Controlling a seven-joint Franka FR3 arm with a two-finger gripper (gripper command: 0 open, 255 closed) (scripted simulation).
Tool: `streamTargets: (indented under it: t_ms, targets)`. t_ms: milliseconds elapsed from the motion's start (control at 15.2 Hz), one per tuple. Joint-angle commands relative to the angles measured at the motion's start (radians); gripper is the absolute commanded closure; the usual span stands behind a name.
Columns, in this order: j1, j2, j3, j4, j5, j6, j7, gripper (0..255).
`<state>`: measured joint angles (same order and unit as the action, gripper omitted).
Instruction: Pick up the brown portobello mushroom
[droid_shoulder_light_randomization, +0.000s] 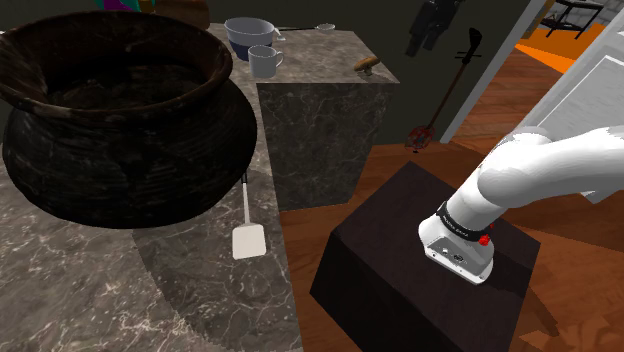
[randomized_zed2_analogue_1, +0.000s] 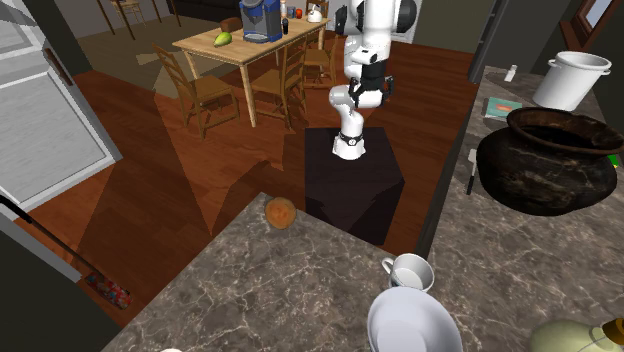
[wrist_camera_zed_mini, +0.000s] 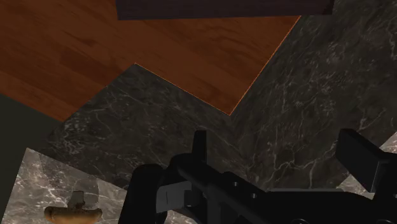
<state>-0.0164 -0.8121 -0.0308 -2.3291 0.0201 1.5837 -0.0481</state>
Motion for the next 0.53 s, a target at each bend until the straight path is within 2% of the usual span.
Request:
streamTargets:
  t_ms: [0,462]
  targets:
    - [0.000,0.000,0.000,0.000,0.000,0.000,0.000,0]
    - [0.015,0.066,-0.173,-0.045,-0.129,0.117,-0.318,0]
